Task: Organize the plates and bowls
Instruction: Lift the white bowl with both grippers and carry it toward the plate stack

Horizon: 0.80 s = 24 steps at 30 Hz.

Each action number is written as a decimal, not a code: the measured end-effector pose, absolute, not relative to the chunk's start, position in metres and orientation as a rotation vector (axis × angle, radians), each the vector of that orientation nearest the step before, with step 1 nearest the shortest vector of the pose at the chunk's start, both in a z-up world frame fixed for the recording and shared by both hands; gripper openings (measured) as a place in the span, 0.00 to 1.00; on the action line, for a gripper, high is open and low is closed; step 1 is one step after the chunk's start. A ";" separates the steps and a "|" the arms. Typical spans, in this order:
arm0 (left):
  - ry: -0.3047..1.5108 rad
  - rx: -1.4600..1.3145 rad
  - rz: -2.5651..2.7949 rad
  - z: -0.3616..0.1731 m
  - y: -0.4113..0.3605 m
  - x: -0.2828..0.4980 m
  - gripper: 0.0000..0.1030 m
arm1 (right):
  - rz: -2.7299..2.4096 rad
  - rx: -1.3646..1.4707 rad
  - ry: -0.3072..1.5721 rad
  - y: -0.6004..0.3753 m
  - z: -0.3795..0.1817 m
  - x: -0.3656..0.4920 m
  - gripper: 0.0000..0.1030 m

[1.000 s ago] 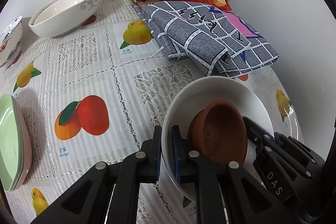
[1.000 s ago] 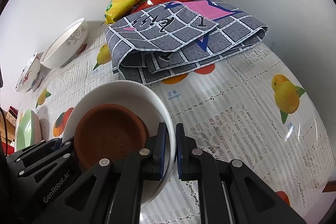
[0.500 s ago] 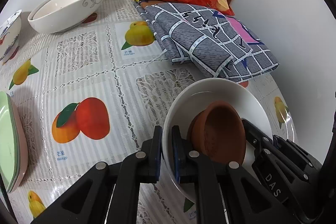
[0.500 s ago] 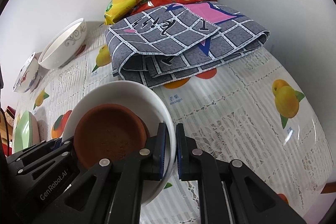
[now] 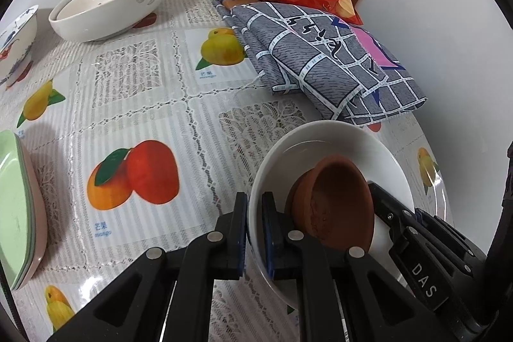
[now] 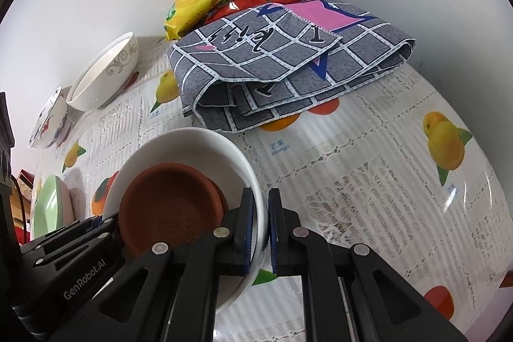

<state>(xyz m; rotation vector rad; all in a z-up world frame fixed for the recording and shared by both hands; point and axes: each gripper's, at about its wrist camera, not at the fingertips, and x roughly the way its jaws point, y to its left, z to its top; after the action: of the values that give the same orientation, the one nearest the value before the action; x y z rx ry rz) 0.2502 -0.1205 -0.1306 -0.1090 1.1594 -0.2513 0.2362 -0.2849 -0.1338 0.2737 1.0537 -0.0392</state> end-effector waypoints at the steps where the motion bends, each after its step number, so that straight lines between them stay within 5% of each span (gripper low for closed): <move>1: 1.157 -0.108 -0.249 -0.130 -0.120 0.249 0.09 | -0.036 0.278 1.054 -0.284 -0.133 0.236 0.09; 24: 1.073 -0.130 -0.206 -0.070 -0.073 0.231 0.09 | 0.027 0.232 0.976 -0.236 -0.068 0.226 0.09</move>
<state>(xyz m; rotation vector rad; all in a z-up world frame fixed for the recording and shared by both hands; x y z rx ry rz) 0.2309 -0.0731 -0.0698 -0.1303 1.0734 -0.2059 0.2255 -0.2361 -0.0683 0.2322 0.9763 0.0274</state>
